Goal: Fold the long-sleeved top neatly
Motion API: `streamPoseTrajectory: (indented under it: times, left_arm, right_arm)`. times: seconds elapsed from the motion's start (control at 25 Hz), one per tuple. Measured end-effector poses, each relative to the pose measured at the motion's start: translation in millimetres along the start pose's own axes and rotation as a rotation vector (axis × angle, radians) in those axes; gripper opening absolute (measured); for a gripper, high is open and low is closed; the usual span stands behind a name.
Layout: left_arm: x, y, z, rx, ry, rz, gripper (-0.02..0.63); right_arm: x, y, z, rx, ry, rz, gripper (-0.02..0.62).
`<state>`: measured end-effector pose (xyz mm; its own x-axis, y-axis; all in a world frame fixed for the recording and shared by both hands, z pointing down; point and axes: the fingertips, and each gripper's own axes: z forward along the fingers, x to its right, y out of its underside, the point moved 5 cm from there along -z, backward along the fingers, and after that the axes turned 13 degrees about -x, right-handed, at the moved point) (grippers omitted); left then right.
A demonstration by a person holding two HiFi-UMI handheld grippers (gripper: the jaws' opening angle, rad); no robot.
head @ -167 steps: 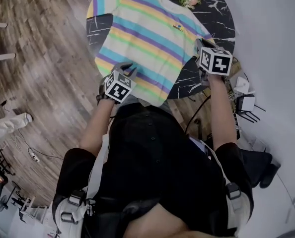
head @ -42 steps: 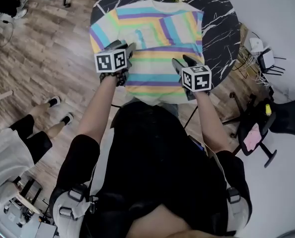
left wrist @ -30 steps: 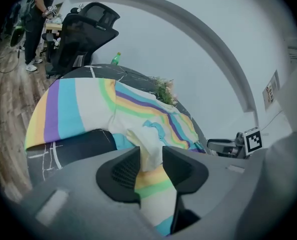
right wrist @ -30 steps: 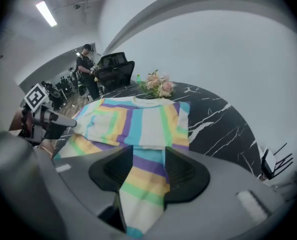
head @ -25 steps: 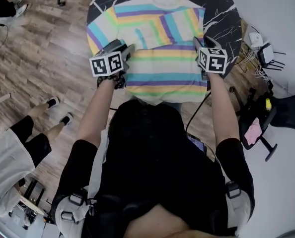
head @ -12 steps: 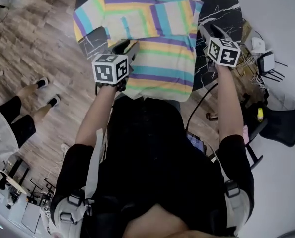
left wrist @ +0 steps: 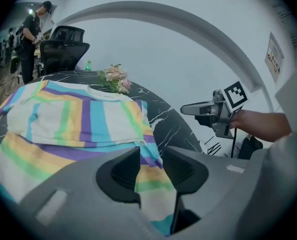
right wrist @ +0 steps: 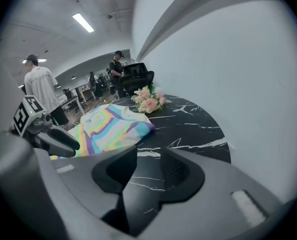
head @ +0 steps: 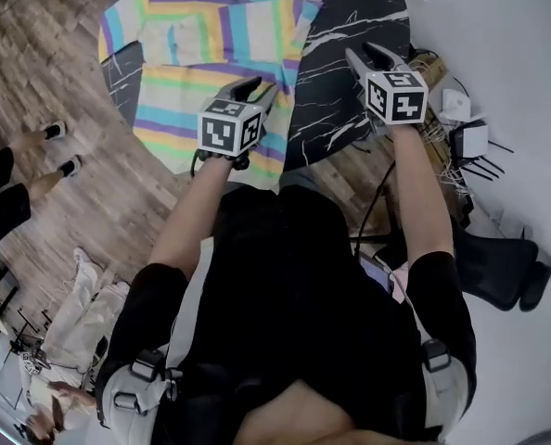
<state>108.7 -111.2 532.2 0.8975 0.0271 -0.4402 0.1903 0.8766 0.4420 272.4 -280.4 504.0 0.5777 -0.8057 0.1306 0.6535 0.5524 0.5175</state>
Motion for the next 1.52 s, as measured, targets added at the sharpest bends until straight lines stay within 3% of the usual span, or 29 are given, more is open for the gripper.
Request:
streamPoseTrajectory:
  times: [0.12, 0.4, 0.52, 0.8, 1.2, 1.24, 1.36, 1.52]
  left_arm:
    - [13.8, -7.9, 20.9, -0.023, -0.010, -0.011, 0.142]
    - [5.0, -19.0, 48.6, -0.046, -0.029, -0.146, 0.140]
    - [5.1, -19.5, 59.9, -0.054, 0.003, -0.180, 0.140]
    - [0.4, -18.6, 68.9, -0.053, -0.020, -0.236, 0.137]
    - [2.8, -20.9, 74.7, -0.045, -0.076, -0.204, 0.117]
    - [2.0, -21.8, 75.0, -0.043, -0.080, -0.198, 0.095]
    - [4.6, -23.4, 75.1, -0.040, -0.084, -0.175, 0.060]
    - [10.2, -27.4, 75.8, -0.052, -0.119, -0.107, 0.047]
  right_arm:
    - [9.6, -3.0, -3.5, 0.001, -0.035, -0.059, 0.150]
    - [14.6, -26.1, 16.2, -0.014, -0.129, -0.163, 0.150]
    - [11.5, -41.8, 31.3, -0.021, -0.176, -0.230, 0.150]
    - [-0.9, -86.7, 73.4, -0.082, -0.287, -0.397, 0.161]
    - [-22.8, -99.6, 125.0, -0.244, -0.419, -0.523, 0.206]
    - [-22.1, -99.0, 126.2, -0.249, -0.421, -0.530, 0.202]
    - [-18.2, -96.7, 122.9, -0.246, -0.439, -0.550, 0.080]
    - [-13.5, -91.6, 114.9, -0.225, -0.452, -0.600, 0.034]
